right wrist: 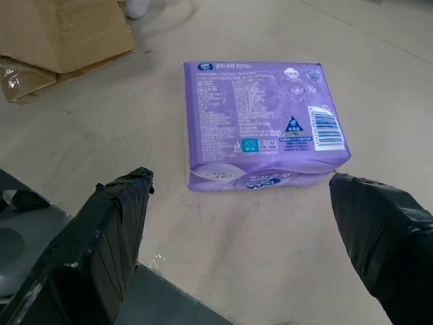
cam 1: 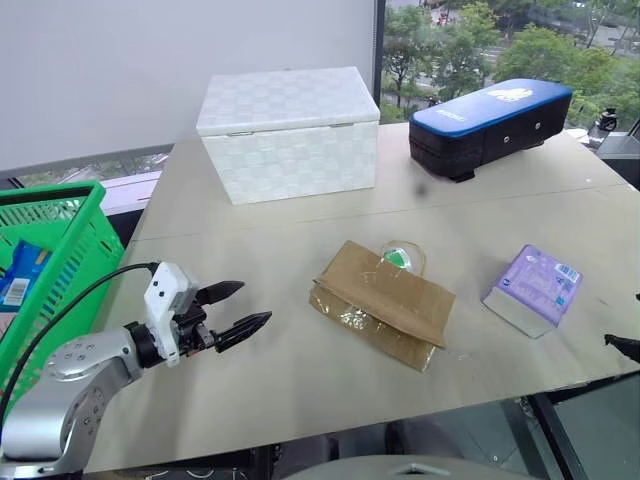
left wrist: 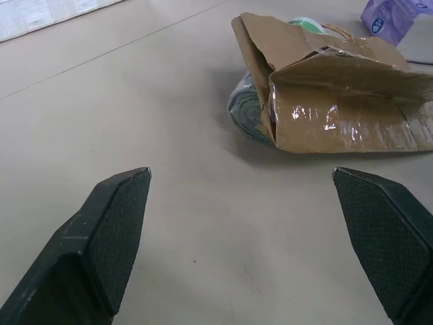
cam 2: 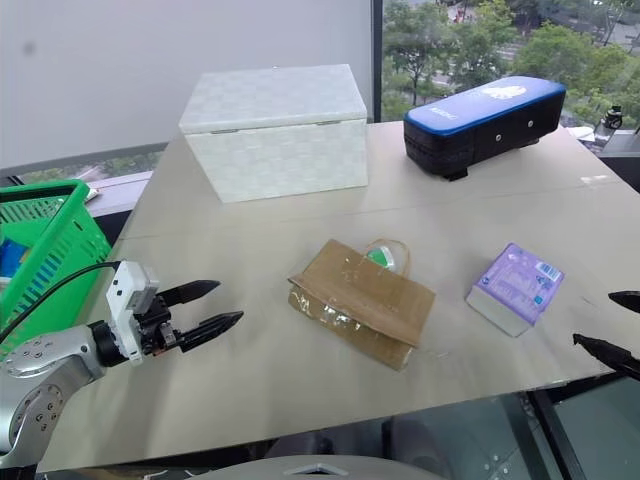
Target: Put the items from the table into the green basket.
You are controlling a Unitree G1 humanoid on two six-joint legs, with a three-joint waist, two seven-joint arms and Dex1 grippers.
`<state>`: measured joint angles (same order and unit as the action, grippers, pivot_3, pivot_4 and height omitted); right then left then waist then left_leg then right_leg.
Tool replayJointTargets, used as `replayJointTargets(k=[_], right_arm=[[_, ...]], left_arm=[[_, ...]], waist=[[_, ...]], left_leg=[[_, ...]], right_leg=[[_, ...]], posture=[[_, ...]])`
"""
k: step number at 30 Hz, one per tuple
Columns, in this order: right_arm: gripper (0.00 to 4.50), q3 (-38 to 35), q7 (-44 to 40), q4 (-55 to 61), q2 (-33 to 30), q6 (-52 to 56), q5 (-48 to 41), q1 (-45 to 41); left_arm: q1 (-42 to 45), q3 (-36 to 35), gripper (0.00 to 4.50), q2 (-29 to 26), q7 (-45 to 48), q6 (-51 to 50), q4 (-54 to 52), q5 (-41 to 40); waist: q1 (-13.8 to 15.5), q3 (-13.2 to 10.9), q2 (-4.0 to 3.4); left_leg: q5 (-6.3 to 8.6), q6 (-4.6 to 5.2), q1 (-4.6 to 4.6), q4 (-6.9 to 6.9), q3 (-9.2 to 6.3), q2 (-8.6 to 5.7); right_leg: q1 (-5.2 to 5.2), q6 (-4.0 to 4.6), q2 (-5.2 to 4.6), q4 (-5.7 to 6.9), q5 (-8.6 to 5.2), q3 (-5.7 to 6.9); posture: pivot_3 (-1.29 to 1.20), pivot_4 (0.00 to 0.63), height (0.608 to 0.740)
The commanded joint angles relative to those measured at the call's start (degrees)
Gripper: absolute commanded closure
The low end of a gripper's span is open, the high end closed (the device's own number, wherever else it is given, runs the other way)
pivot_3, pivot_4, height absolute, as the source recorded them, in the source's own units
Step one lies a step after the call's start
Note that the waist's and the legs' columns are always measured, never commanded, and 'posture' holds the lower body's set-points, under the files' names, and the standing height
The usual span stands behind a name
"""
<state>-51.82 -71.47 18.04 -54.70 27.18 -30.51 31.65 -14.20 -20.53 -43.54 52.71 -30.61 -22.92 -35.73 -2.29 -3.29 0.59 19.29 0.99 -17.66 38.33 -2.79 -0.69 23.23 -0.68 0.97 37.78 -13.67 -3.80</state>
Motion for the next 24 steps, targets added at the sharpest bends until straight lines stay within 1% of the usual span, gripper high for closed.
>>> replayJointTargets(k=[1, 2, 4, 7, 10, 12, 14, 18, 21, 24], right_arm=[[0.01, 0.78, 1.32, 4.81, 1.34, 0.45, -3.67, -2.27], [0.01, 2.28, 2.64, 8.55, 2.33, 1.37, -6.41, -3.63], [0.01, 4.11, 4.06, 13.58, 3.47, 2.79, -9.43, -5.19], [0.01, 5.93, 5.44, 18.80, 3.15, 4.14, -11.64, -6.26], [0.01, 9.15, 7.31, 23.08, 1.73, 4.39, -12.81, -9.06], [0.01, 12.75, 9.15, 25.29, 0.54, 5.06, -13.41, -11.89], [0.01, 18.04, 12.29, 26.62, -0.04, 4.76, -11.84, -15.99], [0.01, 24.43, 15.82, 28.45, 0.35, 6.28, -13.03, -20.39], [0.01, 25.13, 15.10, 28.39, 0.32, 6.26, -13.10, -19.36], [0.01, 22.62, 12.25, 28.36, -0.07, 4.97, -12.71, -16.16]], left_arm=[[3.59, -0.12, 0.04, -1.62, 0.85, 0.20, -1.21, -1.01], [5.93, 1.62, 0.04, -2.06, 1.21, -0.19, -2.16, -1.21], [9.13, 4.41, 0.04, -2.47, 1.62, -0.33, -3.27, -0.61], [11.92, 8.67, 0.04, -2.49, 3.47, 3.92, -3.58, 2.77], [14.47, 10.91, 0.04, -1.96, 3.99, 5.34, -2.74, 3.76], [15.26, 12.80, 0.04, -2.64, 5.94, 8.45, -1.85, 6.07], [15.64, 14.36, 0.04, -2.89, 7.51, 10.98, -1.01, 7.90], [17.44, 18.12, 0.04, -1.99, 9.45, 15.65, 0.68, 11.06], [20.91, 23.48, 0.04, -0.51, 11.09, 22.77, 4.38, 16.69], [25.61, 27.36, 0.04, 2.43, 11.38, 27.32, 8.92, 20.22]], waist=[[0.00, 0.00, 0.01], [0.05, 0.04, 0.13], [0.04, 0.11, -0.02], [0.00, 0.31, -0.32], [-0.19, 0.26, -0.23], [-0.30, 0.26, -0.19], [-0.34, 0.26, -0.19], [0.07, 0.26, -0.11], [0.53, 0.27, -0.11], [1.21, 0.28, -0.08]], left_leg=[[0.00, 0.00, 0.00, 0.00, 0.00, 0.00], [0.00, 0.00, 0.01, 0.00, 0.00, 0.00], [-0.01, -0.01, -0.01, 0.05, -0.08, 0.03], [-0.01, -0.01, 0.00, 0.03, -0.04, 0.00], [-0.01, -0.01, -0.03, 0.01, -0.01, -0.02], [0.00, -0.01, -0.05, 0.02, -0.06, 0.02], [0.00, -0.01, -0.03, 0.02, -0.06, 0.03], [0.00, -0.01, -0.05, 0.03, 0.01, 0.00], [0.00, -0.01, -0.12, 0.03, -0.08, -0.04], [0.00, 0.00, -0.20, 0.05, -0.10, -0.12]], right_leg=[[0.00, 0.00, 0.00, 0.00, 0.00, 0.00], [0.00, 0.00, 0.00, 0.00, 0.00, 0.00], [0.00, -0.02, 0.08, 0.05, 0.02, 0.09], [0.00, -0.05, 0.12, 0.07, 0.03, 0.04], [0.02, -0.05, 0.16, 0.03, 0.03, -0.03], [0.03, -0.06, 0.13, -0.02, 0.04, -0.07], [0.03, -0.06, 0.11, -0.04, 0.04, -0.14], [0.04, -0.07, 0.14, -0.05, 0.04, -0.09], [0.04, -0.05, 0.12, -0.07, 0.04, 0.06], [0.04, -0.06, 0.14, -0.12, 0.05, 0.09]], posture=[[-0.04, 0.010, 0.740], [-0.04, 0.010, 0.740], [-0.04, 0.008, 0.740], [-0.05, 0.007, 0.740], [-0.08, 0.008, 0.740], [-0.09, 0.010, 0.740], [-0.09, 0.010, 0.740], [-0.07, 0.011, 0.740], [-0.05, 0.009, 0.740], [-0.06, 0.009, 0.740]])
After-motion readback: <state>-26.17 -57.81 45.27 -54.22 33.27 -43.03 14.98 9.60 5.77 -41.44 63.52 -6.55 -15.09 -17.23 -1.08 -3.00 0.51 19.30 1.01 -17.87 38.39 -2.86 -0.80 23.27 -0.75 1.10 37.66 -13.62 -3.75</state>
